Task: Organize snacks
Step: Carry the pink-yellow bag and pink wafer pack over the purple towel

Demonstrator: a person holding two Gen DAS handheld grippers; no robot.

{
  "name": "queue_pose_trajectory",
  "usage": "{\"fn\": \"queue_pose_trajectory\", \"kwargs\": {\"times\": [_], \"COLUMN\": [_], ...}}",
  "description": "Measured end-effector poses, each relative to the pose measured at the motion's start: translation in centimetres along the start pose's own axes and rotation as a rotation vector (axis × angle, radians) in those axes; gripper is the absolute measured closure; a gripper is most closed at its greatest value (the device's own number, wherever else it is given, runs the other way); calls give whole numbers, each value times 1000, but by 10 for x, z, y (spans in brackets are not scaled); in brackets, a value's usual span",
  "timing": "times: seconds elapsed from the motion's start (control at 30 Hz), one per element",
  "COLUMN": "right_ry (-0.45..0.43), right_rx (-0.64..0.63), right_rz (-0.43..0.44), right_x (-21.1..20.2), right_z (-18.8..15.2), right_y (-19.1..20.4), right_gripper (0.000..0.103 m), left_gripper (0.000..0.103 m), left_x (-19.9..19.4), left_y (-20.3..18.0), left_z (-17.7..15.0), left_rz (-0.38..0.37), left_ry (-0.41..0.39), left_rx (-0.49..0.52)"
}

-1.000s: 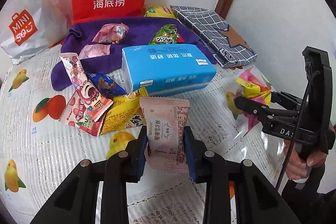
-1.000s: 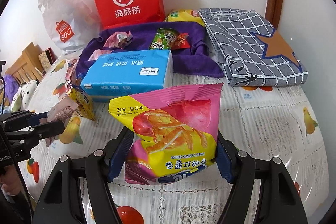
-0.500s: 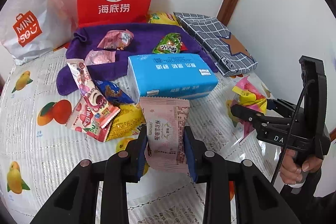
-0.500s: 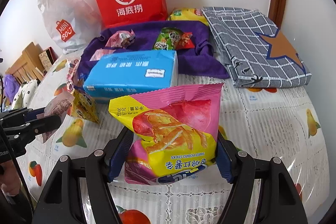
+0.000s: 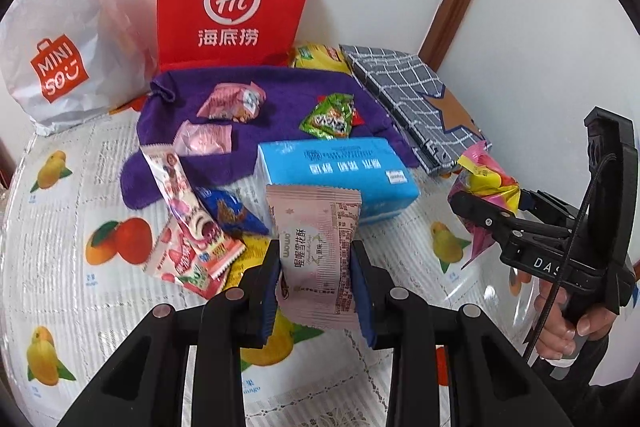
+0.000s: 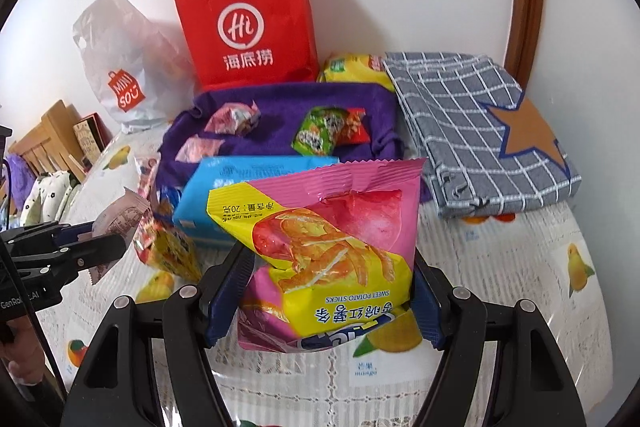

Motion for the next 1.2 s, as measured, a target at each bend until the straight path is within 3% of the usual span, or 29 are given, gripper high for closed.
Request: {"fn": "queue_pose_trajectory", "kwargs": {"times": [0.67,1.2], "right_ry": [-60,-74], "right_rx": [-23,-33], "right_rz": [4,22], "right_x": [20,80], "right_z": [75,152], "right_y": [5,4], "right_gripper": [31,31], "left_gripper": [72,72], "left_x": [6,41], "left_y": [15,52], "left_z": [61,125], "left_rz": [42,111], "left_ry": [-32,-44], "left_rx": [-20,-37]}}
Point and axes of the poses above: each gripper's, at about its wrist camera, not at the fingertips, and x roughly the way its jaws point, y to its left, z to its top, the point moved 4 cm from there along x, roughly the way its jaws point, and after that the axes turned 7 degrees about -y, right-handed, at the moved point
